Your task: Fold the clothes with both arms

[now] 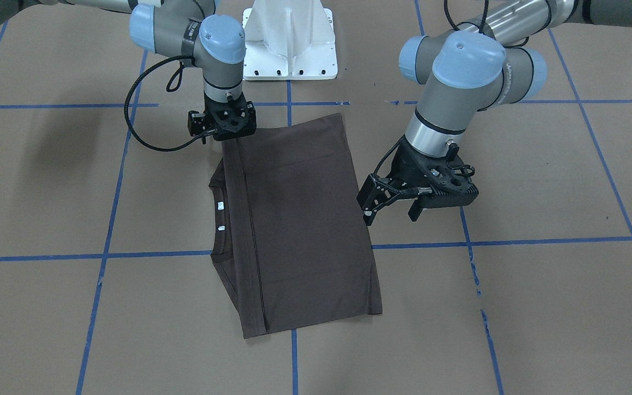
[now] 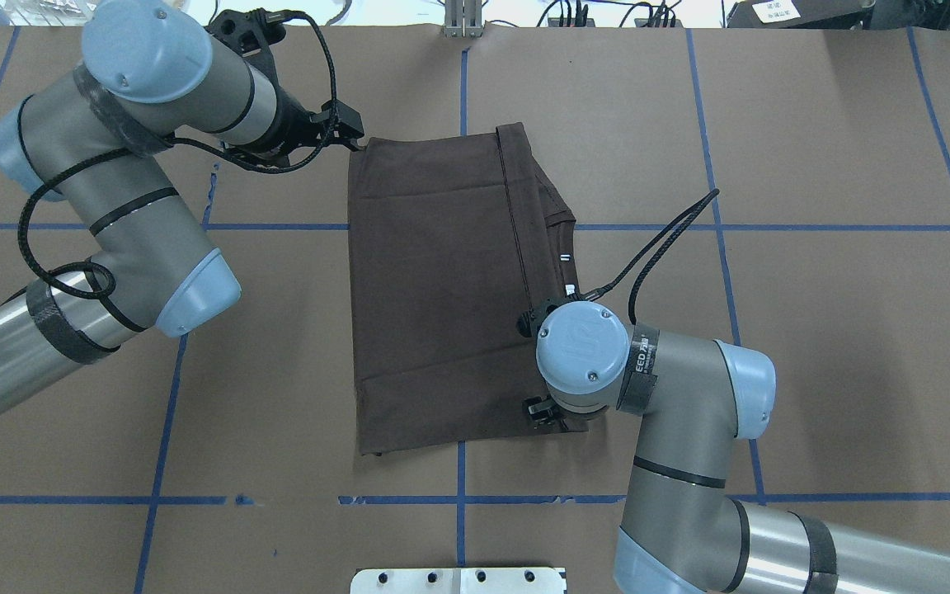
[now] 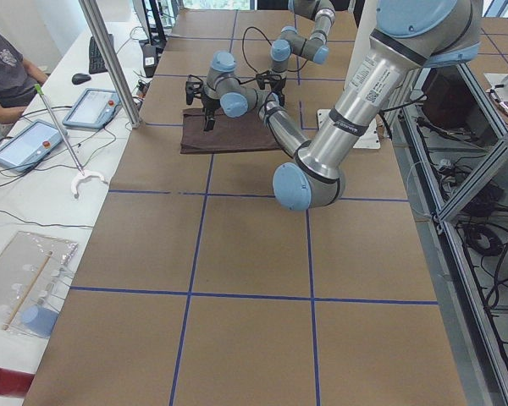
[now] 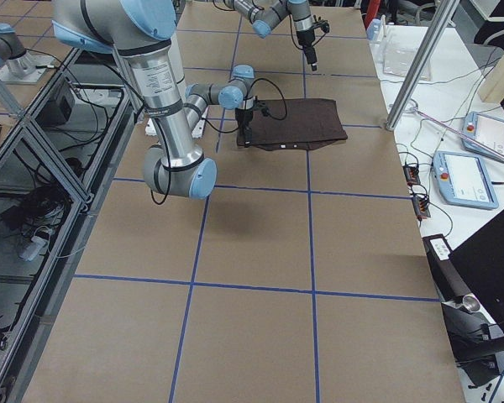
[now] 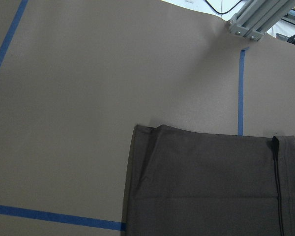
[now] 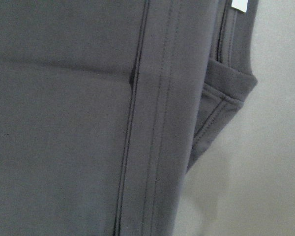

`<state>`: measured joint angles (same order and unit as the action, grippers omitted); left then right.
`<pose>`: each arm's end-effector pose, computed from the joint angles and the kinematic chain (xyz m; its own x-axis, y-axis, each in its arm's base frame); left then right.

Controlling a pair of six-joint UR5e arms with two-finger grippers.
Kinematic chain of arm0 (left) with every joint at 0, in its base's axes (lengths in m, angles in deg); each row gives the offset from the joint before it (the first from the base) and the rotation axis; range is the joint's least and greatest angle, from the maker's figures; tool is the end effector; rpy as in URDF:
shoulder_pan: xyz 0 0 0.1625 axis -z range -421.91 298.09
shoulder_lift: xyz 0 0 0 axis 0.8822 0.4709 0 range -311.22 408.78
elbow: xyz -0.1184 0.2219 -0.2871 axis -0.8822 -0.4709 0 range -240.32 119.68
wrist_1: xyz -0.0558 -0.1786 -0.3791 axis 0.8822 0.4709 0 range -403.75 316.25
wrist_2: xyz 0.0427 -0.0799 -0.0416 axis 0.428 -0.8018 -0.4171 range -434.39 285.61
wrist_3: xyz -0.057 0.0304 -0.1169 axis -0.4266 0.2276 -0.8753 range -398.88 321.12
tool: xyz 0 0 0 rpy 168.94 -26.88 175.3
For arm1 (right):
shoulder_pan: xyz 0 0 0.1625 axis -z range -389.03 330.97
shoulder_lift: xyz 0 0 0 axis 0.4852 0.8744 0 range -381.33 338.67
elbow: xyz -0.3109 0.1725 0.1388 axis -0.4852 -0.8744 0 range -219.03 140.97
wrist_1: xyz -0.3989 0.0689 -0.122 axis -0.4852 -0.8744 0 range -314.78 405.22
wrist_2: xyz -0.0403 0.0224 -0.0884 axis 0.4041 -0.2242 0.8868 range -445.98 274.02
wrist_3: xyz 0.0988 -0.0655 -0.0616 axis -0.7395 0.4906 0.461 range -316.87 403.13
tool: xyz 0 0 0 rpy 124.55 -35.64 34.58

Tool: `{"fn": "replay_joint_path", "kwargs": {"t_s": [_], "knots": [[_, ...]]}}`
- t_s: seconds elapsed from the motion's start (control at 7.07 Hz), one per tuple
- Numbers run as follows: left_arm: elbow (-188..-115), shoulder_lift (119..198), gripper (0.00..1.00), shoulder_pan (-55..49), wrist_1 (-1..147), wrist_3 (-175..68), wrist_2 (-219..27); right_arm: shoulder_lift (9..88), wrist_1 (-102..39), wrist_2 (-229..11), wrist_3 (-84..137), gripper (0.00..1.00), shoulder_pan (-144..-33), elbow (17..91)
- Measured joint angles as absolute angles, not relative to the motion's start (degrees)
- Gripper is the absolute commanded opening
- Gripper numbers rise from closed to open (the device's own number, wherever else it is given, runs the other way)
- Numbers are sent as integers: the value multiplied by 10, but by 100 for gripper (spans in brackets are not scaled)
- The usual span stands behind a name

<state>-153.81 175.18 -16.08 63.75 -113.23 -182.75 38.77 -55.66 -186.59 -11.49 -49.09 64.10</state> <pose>0.4188 -0.5619 0.1968 0.4954 -0.1425 -0.8569 0.3762 0.9244 0.0637 -0.5619 -0.3210 0.2777 0.7905 -0.3171 0.5240 0.2605 0.9484 0.1808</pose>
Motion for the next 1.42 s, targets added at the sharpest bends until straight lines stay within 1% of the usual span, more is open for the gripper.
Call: {"fn": "replay_joint_path", "kwargs": {"t_s": [0.57, 1.42], "knots": [[-1538, 1752, 100, -161, 639, -1133, -1828, 389, -558, -1866, -112, 100, -490, 628], [-1537, 1752, 100, -166, 641, -1134, -1827, 404, -559, -1868, -97, 100, -514, 633]]}}
